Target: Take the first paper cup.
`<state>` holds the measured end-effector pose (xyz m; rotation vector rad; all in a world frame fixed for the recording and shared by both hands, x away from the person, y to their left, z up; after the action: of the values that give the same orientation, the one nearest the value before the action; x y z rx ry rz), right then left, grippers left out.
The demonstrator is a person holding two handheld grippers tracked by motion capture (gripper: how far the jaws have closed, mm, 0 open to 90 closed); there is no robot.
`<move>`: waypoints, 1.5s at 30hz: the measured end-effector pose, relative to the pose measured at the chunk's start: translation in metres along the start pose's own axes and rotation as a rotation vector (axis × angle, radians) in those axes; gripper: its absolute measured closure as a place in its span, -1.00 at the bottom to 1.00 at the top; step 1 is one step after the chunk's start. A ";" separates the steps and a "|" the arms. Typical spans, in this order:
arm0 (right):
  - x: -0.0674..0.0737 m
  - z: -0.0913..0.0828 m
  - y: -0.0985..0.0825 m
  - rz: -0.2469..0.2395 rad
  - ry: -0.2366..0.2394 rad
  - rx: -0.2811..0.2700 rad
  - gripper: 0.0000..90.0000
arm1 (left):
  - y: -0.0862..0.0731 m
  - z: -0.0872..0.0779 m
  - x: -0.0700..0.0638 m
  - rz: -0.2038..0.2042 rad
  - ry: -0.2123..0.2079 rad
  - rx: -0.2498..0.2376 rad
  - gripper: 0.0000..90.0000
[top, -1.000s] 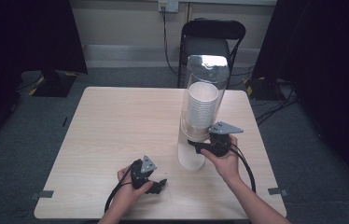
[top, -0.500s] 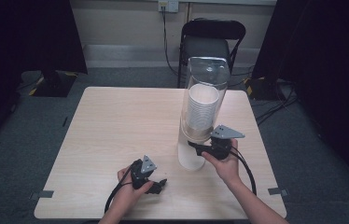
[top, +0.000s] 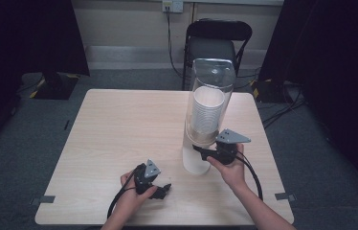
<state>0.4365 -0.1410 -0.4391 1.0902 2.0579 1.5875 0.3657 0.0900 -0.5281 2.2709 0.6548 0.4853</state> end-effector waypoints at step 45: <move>0.001 0.002 0.004 -0.043 -0.006 -0.079 -0.26 | 0.000 0.000 0.000 0.001 0.000 0.000 -0.68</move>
<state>0.4388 -0.1388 -0.4360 1.0149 1.9828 1.6278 0.3657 0.0899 -0.5282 2.2716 0.6536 0.4854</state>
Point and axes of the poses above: each handheld gripper's, and its own axes: z roughly forward along the jaws, y roughly out of its top, x roughly to its left, the point moved 4 cm from there along z, roughly forward along the jaws, and after that the axes turned 12 degrees about z, right-handed, at the moved point
